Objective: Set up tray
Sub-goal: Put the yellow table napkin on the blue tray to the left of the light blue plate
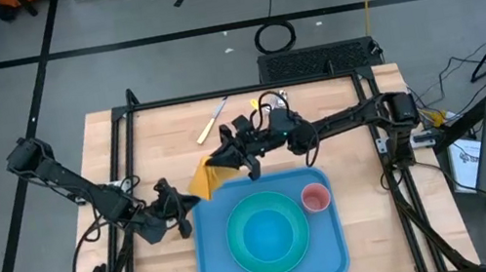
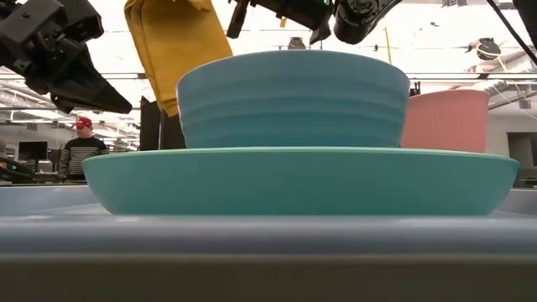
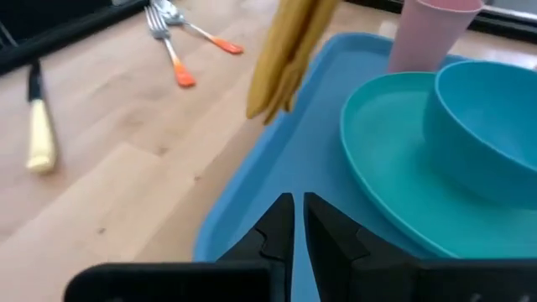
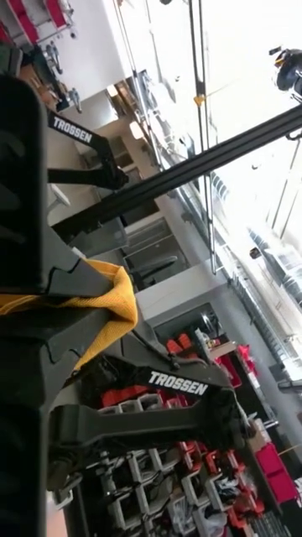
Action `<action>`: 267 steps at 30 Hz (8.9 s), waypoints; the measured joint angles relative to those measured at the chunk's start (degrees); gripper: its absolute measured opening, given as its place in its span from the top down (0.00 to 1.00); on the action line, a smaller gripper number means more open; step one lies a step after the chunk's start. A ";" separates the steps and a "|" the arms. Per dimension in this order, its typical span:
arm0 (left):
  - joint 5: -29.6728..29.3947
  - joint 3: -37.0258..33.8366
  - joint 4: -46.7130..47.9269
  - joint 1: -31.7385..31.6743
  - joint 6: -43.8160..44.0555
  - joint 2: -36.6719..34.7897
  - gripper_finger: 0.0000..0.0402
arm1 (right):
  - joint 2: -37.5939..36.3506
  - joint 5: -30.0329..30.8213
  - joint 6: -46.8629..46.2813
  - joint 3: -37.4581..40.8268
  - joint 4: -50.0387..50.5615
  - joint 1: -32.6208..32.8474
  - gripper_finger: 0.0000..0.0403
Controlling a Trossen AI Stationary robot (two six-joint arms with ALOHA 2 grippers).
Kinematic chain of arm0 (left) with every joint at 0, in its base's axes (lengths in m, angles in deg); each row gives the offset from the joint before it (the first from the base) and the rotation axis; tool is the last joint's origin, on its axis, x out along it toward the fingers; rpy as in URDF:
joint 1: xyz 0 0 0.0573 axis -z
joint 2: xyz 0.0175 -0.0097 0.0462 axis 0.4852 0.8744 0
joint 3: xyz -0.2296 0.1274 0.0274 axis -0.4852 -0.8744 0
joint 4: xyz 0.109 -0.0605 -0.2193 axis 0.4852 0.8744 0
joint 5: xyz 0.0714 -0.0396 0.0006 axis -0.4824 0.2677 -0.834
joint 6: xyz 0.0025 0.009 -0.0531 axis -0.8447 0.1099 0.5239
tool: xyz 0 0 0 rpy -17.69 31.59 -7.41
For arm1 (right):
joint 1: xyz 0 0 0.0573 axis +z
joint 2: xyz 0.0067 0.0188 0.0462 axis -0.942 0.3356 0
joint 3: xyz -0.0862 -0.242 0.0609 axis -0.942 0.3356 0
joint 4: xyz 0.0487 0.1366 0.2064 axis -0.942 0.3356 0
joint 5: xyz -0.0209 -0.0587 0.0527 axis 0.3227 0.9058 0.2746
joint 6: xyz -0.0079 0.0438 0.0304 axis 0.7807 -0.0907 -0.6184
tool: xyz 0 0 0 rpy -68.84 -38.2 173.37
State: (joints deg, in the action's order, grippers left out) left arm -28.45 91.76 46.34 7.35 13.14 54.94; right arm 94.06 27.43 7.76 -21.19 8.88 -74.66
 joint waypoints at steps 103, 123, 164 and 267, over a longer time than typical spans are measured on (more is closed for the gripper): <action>-8.60 0.04 -23.80 -7.28 -39.52 10.01 0.98 | -0.02 0.06 2.87 0.12 3.30 9.11 0.97; -14.97 0.06 -18.20 -0.94 -44.66 10.01 0.98 | -0.02 2.95 8.94 0.17 10.51 17.57 0.79; -7.96 0.04 -22.12 8.78 -20.82 10.97 0.98 | -1.49 -10.68 11.49 0.13 6.93 20.09 0.50; 16.11 -0.32 11.60 -3.04 10.36 -5.09 0.91 | -1.49 -9.10 5.36 0.13 25.90 12.56 0.50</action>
State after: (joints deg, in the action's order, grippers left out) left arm -12.35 91.45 57.94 4.31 23.50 49.85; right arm 92.58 18.32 13.12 -21.06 34.78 -62.10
